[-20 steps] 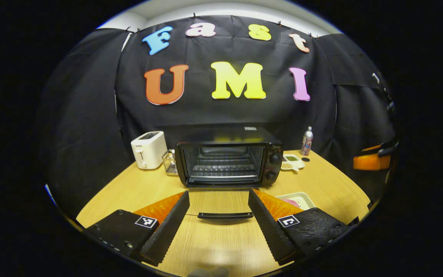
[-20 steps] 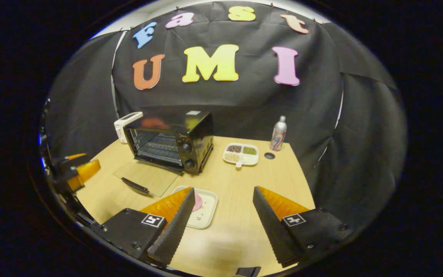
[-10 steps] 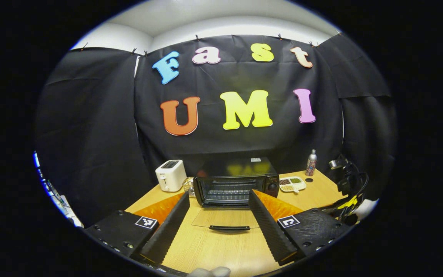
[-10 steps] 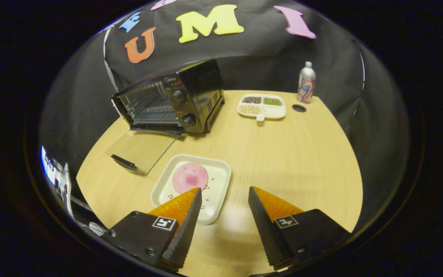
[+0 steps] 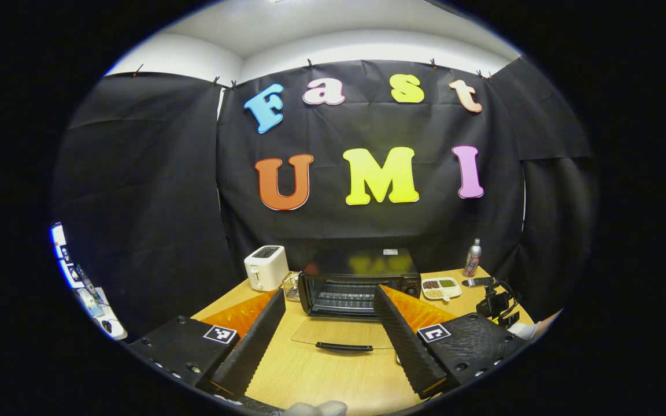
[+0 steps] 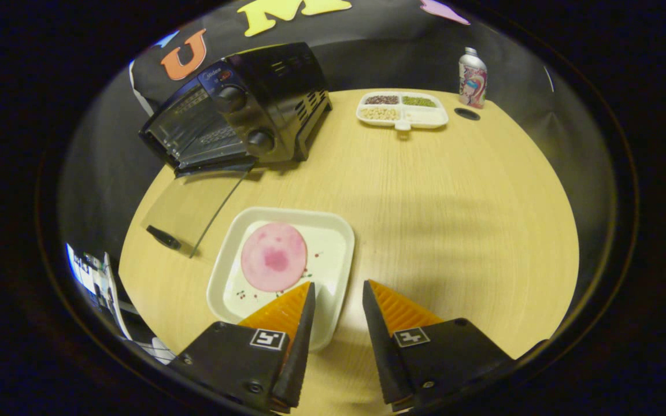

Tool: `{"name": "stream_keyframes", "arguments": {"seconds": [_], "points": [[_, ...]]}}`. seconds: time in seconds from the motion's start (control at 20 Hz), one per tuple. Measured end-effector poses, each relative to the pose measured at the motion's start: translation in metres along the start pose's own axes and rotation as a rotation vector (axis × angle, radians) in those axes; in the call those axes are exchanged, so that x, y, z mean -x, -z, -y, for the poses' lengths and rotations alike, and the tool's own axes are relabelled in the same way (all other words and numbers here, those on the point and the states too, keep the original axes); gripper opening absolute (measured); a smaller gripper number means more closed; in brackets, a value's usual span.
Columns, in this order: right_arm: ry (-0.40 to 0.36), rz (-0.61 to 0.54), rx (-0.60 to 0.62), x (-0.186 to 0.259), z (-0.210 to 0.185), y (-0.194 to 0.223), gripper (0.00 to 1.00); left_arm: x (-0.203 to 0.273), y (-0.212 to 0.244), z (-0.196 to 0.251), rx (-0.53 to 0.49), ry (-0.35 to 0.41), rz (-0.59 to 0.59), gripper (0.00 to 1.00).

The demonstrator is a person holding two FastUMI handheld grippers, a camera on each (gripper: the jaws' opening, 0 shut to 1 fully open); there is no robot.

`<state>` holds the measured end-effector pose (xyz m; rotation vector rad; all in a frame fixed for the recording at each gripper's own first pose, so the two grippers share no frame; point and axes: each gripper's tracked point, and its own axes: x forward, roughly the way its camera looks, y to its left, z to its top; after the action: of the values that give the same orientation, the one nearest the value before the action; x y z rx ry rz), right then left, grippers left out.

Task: Open the electric oven with the left hand, put the food in, and close the electric oven.

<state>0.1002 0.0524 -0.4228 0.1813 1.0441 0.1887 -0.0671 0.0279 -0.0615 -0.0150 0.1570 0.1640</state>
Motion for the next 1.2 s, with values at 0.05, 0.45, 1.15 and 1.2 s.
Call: {"name": "stream_keyframes", "arguments": {"seconds": [0.05,0.45,1.15,1.2], "points": [[0.032,0.002,-0.002,0.001,0.002,-0.002,0.39,-0.003,-0.001,-0.004,-0.006,0.006,0.006,0.98],[0.077,-0.156,-0.063,-0.002,0.002,-0.002,0.07,-0.024,0.007,-0.015,-0.026,0.108,0.036,0.98],[-0.230,-0.084,-0.418,0.014,0.006,0.007,0.01,-0.037,0.015,-0.019,-0.024,0.215,0.034,0.98],[-0.239,-0.069,-0.434,0.019,0.009,0.010,0.00,-0.038,0.015,-0.017,-0.029,0.220,0.031,0.98]]}}
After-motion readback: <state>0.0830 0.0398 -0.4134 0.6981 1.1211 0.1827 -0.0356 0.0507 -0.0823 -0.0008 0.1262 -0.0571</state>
